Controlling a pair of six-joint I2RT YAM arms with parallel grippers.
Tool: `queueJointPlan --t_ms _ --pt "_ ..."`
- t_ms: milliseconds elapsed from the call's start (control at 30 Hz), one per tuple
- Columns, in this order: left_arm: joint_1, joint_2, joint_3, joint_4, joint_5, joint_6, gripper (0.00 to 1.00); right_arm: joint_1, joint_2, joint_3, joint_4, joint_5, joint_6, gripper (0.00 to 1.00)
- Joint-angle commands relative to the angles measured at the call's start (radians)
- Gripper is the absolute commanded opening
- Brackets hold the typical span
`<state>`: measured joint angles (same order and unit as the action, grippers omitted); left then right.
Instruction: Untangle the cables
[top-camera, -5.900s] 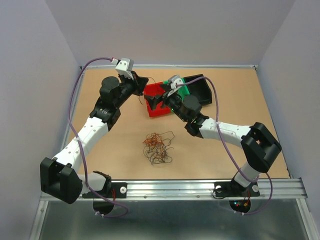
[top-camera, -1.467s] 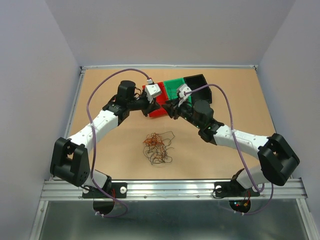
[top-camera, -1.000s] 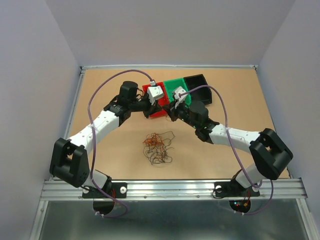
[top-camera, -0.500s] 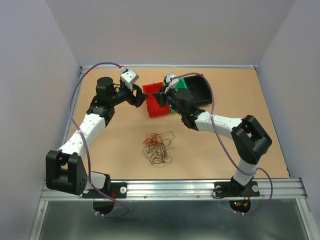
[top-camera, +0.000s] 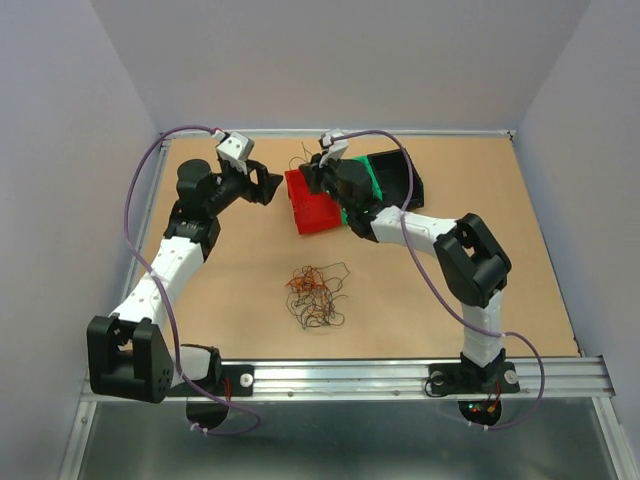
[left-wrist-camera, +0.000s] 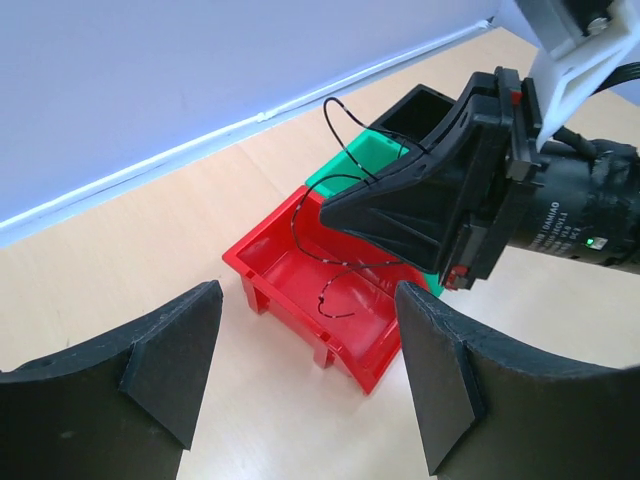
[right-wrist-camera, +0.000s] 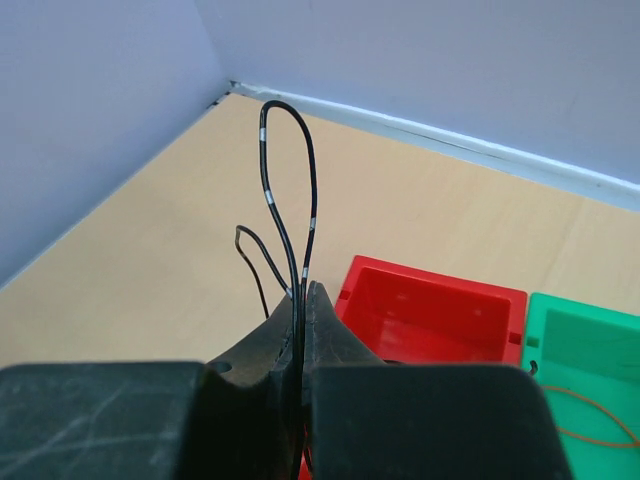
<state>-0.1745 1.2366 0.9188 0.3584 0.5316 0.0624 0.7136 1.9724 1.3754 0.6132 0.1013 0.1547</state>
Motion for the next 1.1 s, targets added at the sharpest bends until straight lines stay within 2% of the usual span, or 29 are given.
queueJointPlan --t_ms 0,233,433,633,1067 --pt "0.006 0.007 0.011 0.057 -0.027 -0.015 0.82 -0.04 0.055 0.068 0.052 0.018 0.043 0.01" --pt "0.006 0.018 0.017 0.056 -0.05 -0.007 0.82 -0.057 0.161 0.108 0.048 0.02 0.129 0.01" --pt "0.006 0.038 0.025 0.051 -0.056 -0.003 0.82 -0.049 0.249 0.197 -0.119 0.054 0.195 0.0" --pt "0.006 0.055 0.034 0.042 -0.061 0.004 0.82 -0.017 0.318 0.318 -0.378 0.216 0.229 0.01" --pt "0.006 0.081 0.051 0.025 -0.071 0.005 0.81 0.0 0.399 0.427 -0.59 0.267 0.26 0.01"
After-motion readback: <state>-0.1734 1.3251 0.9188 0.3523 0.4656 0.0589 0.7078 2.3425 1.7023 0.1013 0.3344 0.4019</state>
